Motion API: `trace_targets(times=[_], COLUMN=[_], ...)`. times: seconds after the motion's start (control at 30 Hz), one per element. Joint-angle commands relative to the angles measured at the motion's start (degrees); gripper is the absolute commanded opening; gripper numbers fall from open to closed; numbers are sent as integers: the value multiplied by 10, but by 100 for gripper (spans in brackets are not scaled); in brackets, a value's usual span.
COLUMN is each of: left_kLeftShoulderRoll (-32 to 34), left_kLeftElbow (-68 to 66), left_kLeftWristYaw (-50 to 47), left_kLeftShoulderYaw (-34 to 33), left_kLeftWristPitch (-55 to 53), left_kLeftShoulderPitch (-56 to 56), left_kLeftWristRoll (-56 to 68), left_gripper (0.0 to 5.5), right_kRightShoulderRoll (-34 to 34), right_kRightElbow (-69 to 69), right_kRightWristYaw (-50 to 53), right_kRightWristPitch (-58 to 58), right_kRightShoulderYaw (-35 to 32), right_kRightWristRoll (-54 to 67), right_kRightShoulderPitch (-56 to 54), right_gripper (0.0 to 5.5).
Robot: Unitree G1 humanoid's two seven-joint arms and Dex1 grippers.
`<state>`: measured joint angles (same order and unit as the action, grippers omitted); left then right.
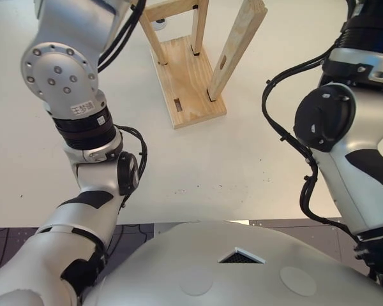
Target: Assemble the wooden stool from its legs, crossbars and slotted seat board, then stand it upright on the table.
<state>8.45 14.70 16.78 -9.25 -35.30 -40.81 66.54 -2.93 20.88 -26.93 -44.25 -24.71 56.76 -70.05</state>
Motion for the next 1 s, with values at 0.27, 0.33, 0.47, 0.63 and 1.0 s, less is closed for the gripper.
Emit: trace_targets(times=[0.27,0.33,0.47,0.63,1.0], left_kLeftShoulderRoll=[-10,-9,-8,1,193], left_kLeftElbow=[-17,-13,-5,1,-40], left_kLeftWristYaw=[19,29,40,32,21], left_kLeftShoulderYaw=[20,24,23,-1,-54], left_kLeftWristPitch=[-29,-34,-39,-34,-62], left_kLeftShoulderPitch=[31,38,42,41,9], left_kLeftWristRoll=[2,3,10,16,-82], left_gripper=[344,309,247,213,203], right_kRightShoulderRoll=[37,34,23,10,-31], right_kRightElbow=[-62,-64,-60,-92,-125], right_kRightWristYaw=[56,61,57,52,79], right_kRightWristPitch=[-51,-53,-46,-49,37], right_kRightShoulderYaw=[0,-1,13,29,43], right_kRightWristRoll=[101,116,105,101,8], right_kRightShoulderPitch=[25,26,39,59,86], right_gripper=[205,205,205,205,350])
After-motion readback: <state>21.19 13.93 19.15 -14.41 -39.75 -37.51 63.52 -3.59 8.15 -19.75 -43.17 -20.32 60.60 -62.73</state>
